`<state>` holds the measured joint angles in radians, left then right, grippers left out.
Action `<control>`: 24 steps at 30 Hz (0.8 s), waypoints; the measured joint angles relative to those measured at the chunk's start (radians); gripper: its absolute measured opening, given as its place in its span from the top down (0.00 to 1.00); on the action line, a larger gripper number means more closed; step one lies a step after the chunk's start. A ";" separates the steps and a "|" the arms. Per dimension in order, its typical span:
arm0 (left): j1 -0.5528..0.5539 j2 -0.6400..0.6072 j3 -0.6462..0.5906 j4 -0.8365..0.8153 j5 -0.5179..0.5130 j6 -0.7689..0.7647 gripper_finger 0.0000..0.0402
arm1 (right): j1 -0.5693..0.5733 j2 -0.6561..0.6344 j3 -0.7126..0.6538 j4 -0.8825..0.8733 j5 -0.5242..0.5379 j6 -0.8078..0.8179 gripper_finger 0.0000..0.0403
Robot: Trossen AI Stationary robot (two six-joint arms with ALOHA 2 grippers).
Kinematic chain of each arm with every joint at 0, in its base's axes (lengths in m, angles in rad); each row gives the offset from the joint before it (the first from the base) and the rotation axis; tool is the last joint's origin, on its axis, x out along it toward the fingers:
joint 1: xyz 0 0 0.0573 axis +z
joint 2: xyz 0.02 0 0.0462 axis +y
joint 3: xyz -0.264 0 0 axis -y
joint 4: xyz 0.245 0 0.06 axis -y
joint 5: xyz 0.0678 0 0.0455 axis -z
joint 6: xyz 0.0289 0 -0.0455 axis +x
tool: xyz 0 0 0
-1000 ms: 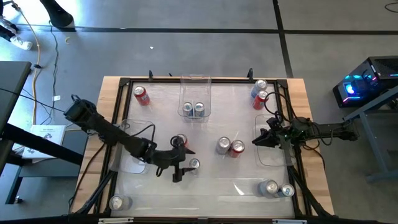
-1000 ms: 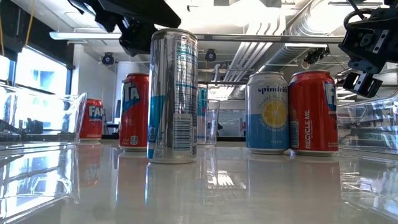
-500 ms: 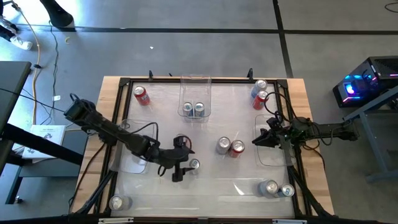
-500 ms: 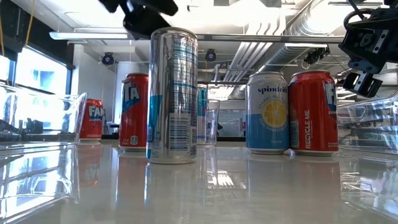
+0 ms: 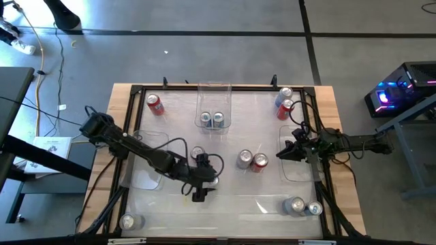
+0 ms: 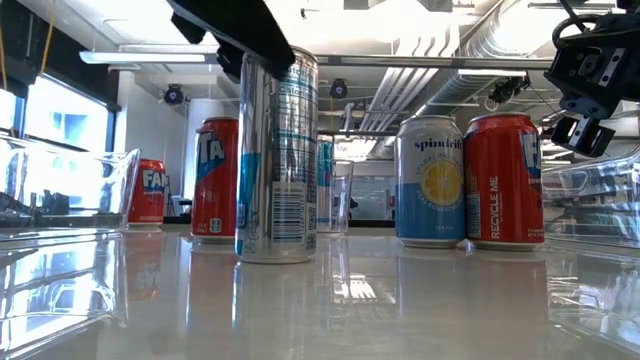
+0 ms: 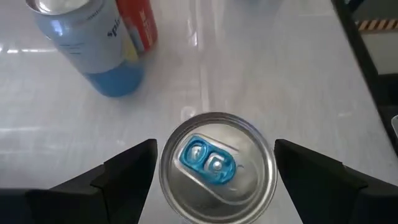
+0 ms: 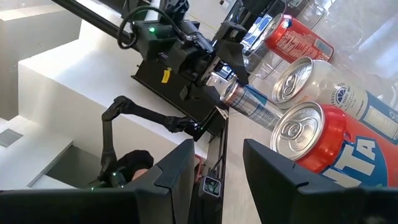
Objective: Sort soda cans
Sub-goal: Put the left blue soda can into the top center transparent bin
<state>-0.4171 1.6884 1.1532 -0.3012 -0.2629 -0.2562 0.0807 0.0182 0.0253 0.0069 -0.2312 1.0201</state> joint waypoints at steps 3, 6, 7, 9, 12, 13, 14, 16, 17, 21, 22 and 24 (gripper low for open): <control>0.000 0.025 0.049 -0.074 -0.014 0.009 0.21 | 0.000 0.000 0.000 0.000 0.000 0.000 0.67; 0.000 0.020 0.069 -0.094 -0.020 0.014 0.21 | 0.000 0.000 0.000 0.000 0.000 0.000 0.67; 0.000 0.015 0.070 -0.093 -0.020 0.010 0.21 | 0.000 0.000 0.000 0.000 0.000 0.000 0.67; 0.000 0.014 0.069 -0.099 -0.020 -0.001 0.22 | 0.000 0.002 0.000 0.000 0.000 0.000 0.67; 0.000 0.015 0.069 -0.109 -0.009 -0.004 0.27 | 0.000 0.003 0.000 0.000 0.000 0.000 0.67; 0.000 0.016 0.069 -0.112 -0.006 -0.004 0.29 | 0.000 0.003 0.000 0.000 0.000 0.000 0.67; 0.000 0.018 0.069 -0.116 -0.006 -0.004 0.31 | 0.000 0.003 0.000 0.000 0.000 0.000 0.67; 0.000 0.020 0.068 -0.127 -0.004 -0.004 0.35 | 0.000 0.003 0.000 0.000 0.000 0.000 0.67; 0.000 0.020 0.069 -0.129 -0.003 -0.004 0.37 | 0.000 0.003 0.000 0.000 0.000 0.000 0.67; 0.000 0.020 0.068 -0.129 -0.004 -0.003 0.40 | 0.000 0.003 0.000 0.000 0.000 0.000 0.67; 0.000 0.020 0.069 -0.129 -0.004 -0.003 0.40 | 0.000 0.003 0.000 0.000 0.000 0.000 0.67; 0.000 0.020 0.069 -0.129 -0.004 0.003 0.40 | 0.000 0.003 0.000 0.000 0.000 0.000 0.67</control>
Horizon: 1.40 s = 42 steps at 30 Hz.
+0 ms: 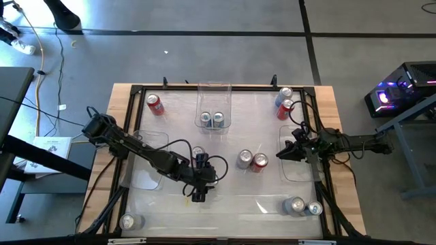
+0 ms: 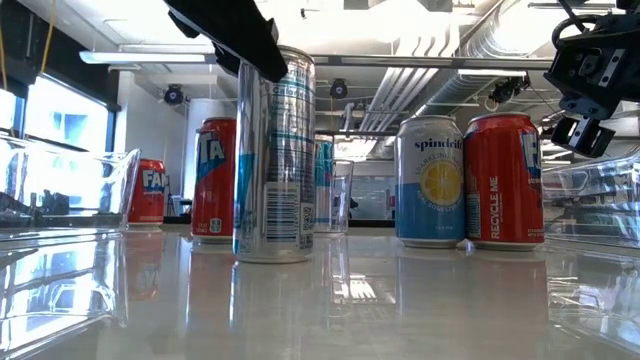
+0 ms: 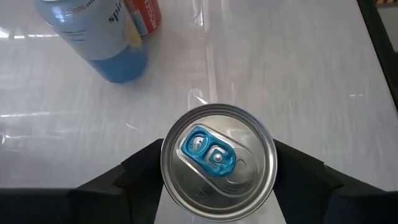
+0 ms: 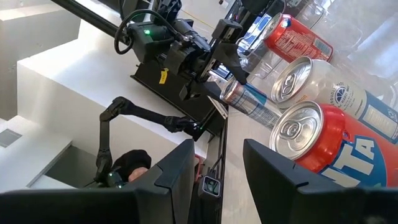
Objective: Sort soda cans
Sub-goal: Put the left blue soda can into the top center transparent bin
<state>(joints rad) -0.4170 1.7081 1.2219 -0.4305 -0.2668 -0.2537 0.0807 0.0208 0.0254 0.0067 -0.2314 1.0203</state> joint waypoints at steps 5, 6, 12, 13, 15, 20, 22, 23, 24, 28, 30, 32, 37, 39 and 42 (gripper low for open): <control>-0.005 0.000 0.000 0.000 -0.001 0.005 0.41 | 0.000 0.000 0.000 0.000 0.000 0.000 0.67; -0.006 -0.001 0.000 0.000 -0.001 0.005 0.41 | 0.000 0.000 0.000 0.000 0.000 0.000 0.67; -0.012 -0.016 0.045 -0.070 0.000 0.009 0.42 | 0.000 0.000 0.000 0.000 0.000 0.000 0.67; -0.012 -0.023 0.064 -0.078 -0.002 0.018 0.42 | 0.000 0.000 0.000 0.000 0.000 0.000 0.67; -0.010 -0.044 0.107 -0.095 -0.020 0.039 0.42 | 0.000 0.000 0.000 0.000 0.000 0.000 0.67; 0.036 -0.112 0.227 -0.197 -0.165 0.137 0.42 | 0.000 0.000 0.000 0.000 0.000 0.000 0.67; 0.082 -0.145 0.268 -0.232 -0.240 0.184 0.42 | 0.000 0.000 0.000 0.000 0.000 0.000 0.67; 0.111 -0.161 0.285 -0.238 -0.265 0.209 0.42 | 0.000 0.000 0.000 0.000 0.000 0.000 0.67; 0.148 -0.177 0.297 -0.240 -0.277 0.234 0.42 | 0.000 0.000 0.000 0.000 0.000 0.000 0.67; 0.342 -0.215 0.312 -0.259 -0.250 0.312 0.42 | 0.000 0.000 0.000 0.000 0.000 0.000 0.67; 0.449 -0.219 0.311 -0.283 -0.230 0.340 0.42 | 0.000 0.000 0.000 0.000 0.000 0.000 0.67; 0.556 -0.219 0.311 -0.310 -0.204 0.353 0.42 | 0.000 0.000 0.000 0.000 0.000 0.000 0.67; 0.770 -0.221 0.255 -0.308 -0.056 0.345 0.42 | 0.000 0.000 0.000 0.000 0.000 0.000 0.67; 0.826 -0.221 0.203 -0.288 0.009 0.330 0.42 | 0.000 0.000 0.000 0.000 0.000 0.000 0.67; 0.879 -0.219 0.109 -0.199 0.098 0.291 0.42 | 0.000 0.000 0.000 0.000 0.000 0.000 0.67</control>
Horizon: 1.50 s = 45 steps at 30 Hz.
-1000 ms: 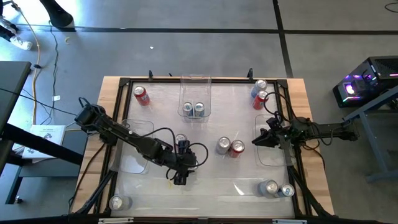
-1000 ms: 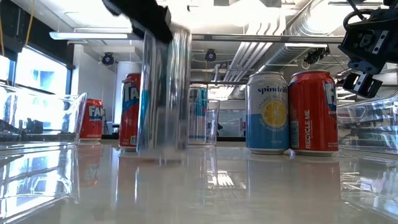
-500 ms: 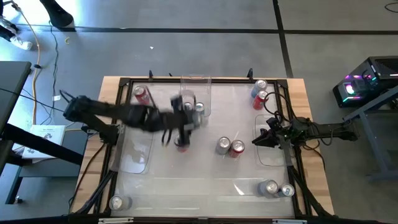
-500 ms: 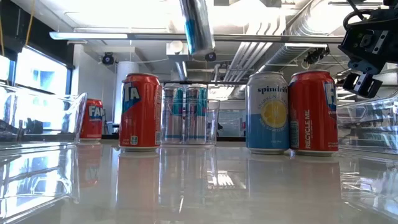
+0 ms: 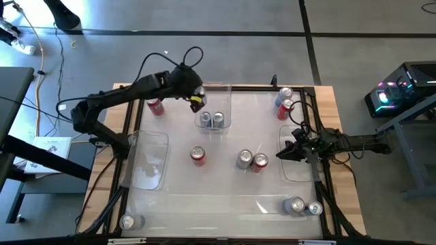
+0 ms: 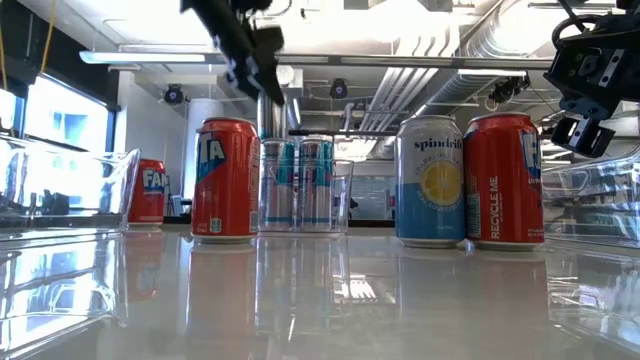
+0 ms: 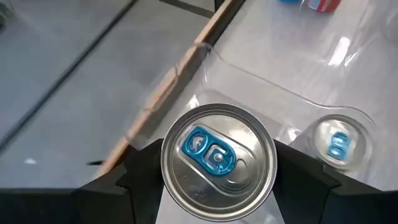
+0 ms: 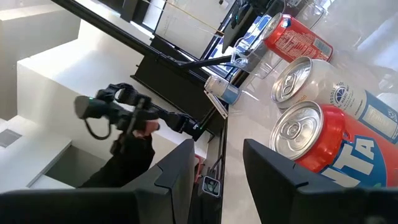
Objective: Sort soda cans
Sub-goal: Put the left blue soda can into the top center transparent bin
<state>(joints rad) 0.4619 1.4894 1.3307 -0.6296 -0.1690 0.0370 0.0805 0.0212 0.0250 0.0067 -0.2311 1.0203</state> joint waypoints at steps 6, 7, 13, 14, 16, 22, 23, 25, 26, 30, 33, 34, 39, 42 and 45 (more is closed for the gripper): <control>0.016 0.000 -0.132 0.162 0.079 -0.035 0.42 | 0.000 0.000 0.000 0.000 0.000 0.000 0.67; 0.016 0.000 -0.142 0.172 0.094 -0.046 0.42 | 0.000 0.000 0.000 0.000 0.000 0.000 0.67; 0.015 0.000 -0.198 0.185 0.136 -0.062 0.42 | 0.000 0.000 0.000 0.000 0.000 0.000 0.67; 0.015 0.000 -0.209 0.189 0.135 -0.062 0.42 | 0.000 0.000 0.000 0.000 0.000 0.000 0.67; 0.016 0.002 -0.233 0.205 0.138 -0.066 0.42 | 0.000 0.000 0.000 0.000 0.000 0.000 0.67; 0.016 0.004 -0.286 0.270 0.177 -0.077 0.42 | 0.000 0.000 0.000 0.000 0.000 0.000 0.67; 0.016 0.004 -0.288 0.274 0.180 -0.078 0.41 | 0.000 0.000 0.000 0.000 0.000 0.000 0.67; 0.016 0.004 -0.289 0.283 0.181 -0.078 0.41 | 0.000 0.000 0.000 0.000 0.000 0.000 0.67; 0.016 0.004 -0.289 0.294 0.187 -0.078 0.41 | 0.000 0.000 0.000 0.000 0.000 0.000 0.67; 0.016 0.005 -0.289 0.317 0.209 -0.078 0.40 | 0.000 0.000 0.000 0.000 0.000 0.000 0.67; 0.016 0.019 -0.289 0.316 0.210 -0.078 0.40 | 0.000 0.000 0.000 0.000 0.000 0.000 0.67; 0.016 0.028 -0.288 0.316 0.213 -0.078 0.40 | 0.000 0.000 0.000 0.000 0.000 0.000 0.67; 0.017 0.069 -0.284 0.328 0.239 -0.081 0.40 | 0.000 0.000 0.000 0.000 0.000 0.000 0.67; 0.017 0.069 -0.284 0.327 0.242 -0.081 0.40 | 0.000 0.000 0.000 0.000 0.000 0.000 0.67; 0.017 0.065 -0.284 0.320 0.240 -0.081 0.40 | 0.000 0.000 0.000 0.000 0.000 0.000 0.67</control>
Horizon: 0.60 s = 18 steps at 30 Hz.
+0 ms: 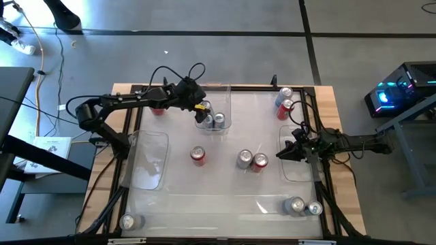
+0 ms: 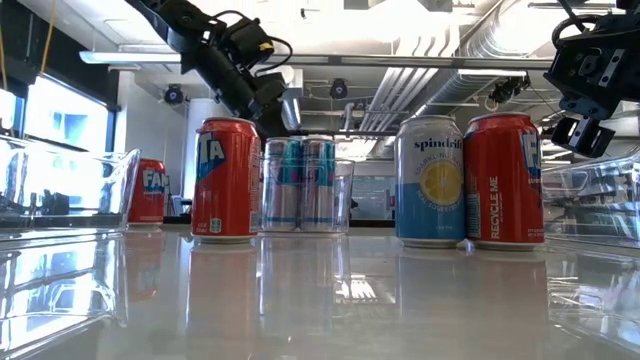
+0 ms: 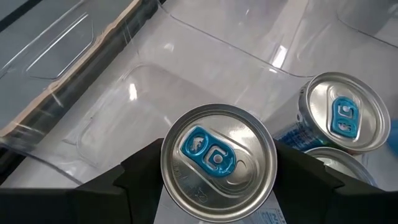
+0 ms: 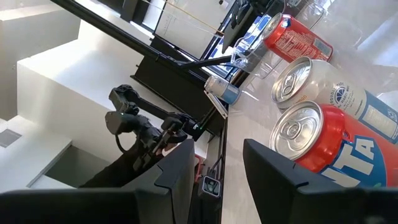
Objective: Sort soda cans
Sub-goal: Put the left blue soda can into the top center transparent bin
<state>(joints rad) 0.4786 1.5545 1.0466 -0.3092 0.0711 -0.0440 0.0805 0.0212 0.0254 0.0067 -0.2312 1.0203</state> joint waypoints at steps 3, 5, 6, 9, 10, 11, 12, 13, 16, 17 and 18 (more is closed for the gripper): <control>0.000 0.000 0.000 -0.002 0.000 0.000 0.40 | 0.000 0.000 0.000 0.000 0.000 0.000 0.67; 0.000 0.000 -0.001 -0.002 0.000 0.000 0.39 | 0.000 0.000 0.000 0.000 0.000 0.000 0.67; 0.000 0.000 -0.001 -0.003 0.000 0.000 0.39 | 0.000 0.000 0.000 0.000 0.000 0.000 0.67; 0.000 0.000 -0.001 -0.005 -0.001 -0.018 0.37 | 0.000 0.000 0.000 0.000 0.000 0.000 0.67; 0.000 0.000 -0.002 -0.005 0.001 -0.026 0.36 | 0.000 0.000 0.000 0.000 0.000 0.000 0.67; 0.000 0.000 -0.002 -0.005 0.004 -0.033 0.35 | 0.000 0.000 0.000 0.000 0.000 0.000 0.67; 0.000 0.000 -0.002 -0.005 0.008 -0.035 0.33 | 0.000 0.000 0.000 0.000 0.000 0.000 0.67; -0.001 0.000 -0.002 -0.005 0.010 -0.035 0.32 | 0.000 0.000 0.000 0.000 0.000 0.000 0.67; -0.002 0.000 -0.002 -0.004 0.023 -0.038 0.29 | 0.000 0.000 0.000 0.000 0.000 0.000 0.67; -0.002 0.000 -0.002 -0.005 0.024 -0.038 0.29 | 0.000 0.000 0.000 0.000 0.000 0.000 0.67; -0.002 0.000 -0.002 -0.005 0.024 -0.038 0.28 | 0.000 0.000 0.000 0.000 0.000 0.000 0.67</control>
<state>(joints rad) 0.4767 1.5547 1.0447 -0.3138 0.0956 -0.0816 0.0803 0.0209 0.0254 0.0067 -0.2311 1.0200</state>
